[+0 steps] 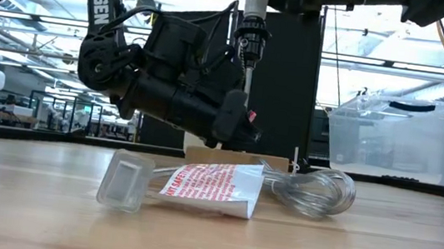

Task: Screw lightbulb
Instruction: Remove the lightbulb from the wooden lamp

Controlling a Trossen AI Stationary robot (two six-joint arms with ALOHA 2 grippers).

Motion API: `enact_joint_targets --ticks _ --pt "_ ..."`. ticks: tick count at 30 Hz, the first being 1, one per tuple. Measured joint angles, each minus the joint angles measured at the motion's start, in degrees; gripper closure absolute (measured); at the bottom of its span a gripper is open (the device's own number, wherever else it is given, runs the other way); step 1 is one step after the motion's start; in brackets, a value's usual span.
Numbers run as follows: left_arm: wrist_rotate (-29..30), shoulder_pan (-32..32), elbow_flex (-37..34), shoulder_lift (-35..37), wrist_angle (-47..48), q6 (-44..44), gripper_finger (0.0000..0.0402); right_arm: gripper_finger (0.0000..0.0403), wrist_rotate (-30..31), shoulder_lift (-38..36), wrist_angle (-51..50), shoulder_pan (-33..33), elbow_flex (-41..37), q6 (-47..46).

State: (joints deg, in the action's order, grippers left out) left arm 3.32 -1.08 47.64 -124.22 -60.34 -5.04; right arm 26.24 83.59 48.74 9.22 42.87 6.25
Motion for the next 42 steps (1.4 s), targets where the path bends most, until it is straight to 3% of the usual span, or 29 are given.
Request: enact_joint_targets --ticks 8,17,22,36,42 --pt "-6.7 -0.11 0.02 0.0 -0.02 1.95 0.0379 0.0094 -3.96 -0.04 -0.9 -0.71 0.11 -2.27" --pt "-14.15 -0.05 0.04 -0.02 -0.02 2.95 0.0379 0.0202 -6.7 -0.41 -3.0 -0.71 0.11 -2.42" --pt "-19.02 -0.02 0.06 -0.02 0.42 3.71 0.0379 0.0222 -8.38 -1.76 -6.58 -1.06 0.09 -1.16" --pt "-31.84 -0.55 0.07 0.0 1.18 4.28 0.0379 0.0223 -32.63 -3.67 -9.64 -8.84 0.09 -4.93" --pt "-33.44 -0.71 0.09 0.02 2.78 4.96 0.0379 0.0223 -42.47 -3.65 -11.11 -12.07 1.38 -5.76"
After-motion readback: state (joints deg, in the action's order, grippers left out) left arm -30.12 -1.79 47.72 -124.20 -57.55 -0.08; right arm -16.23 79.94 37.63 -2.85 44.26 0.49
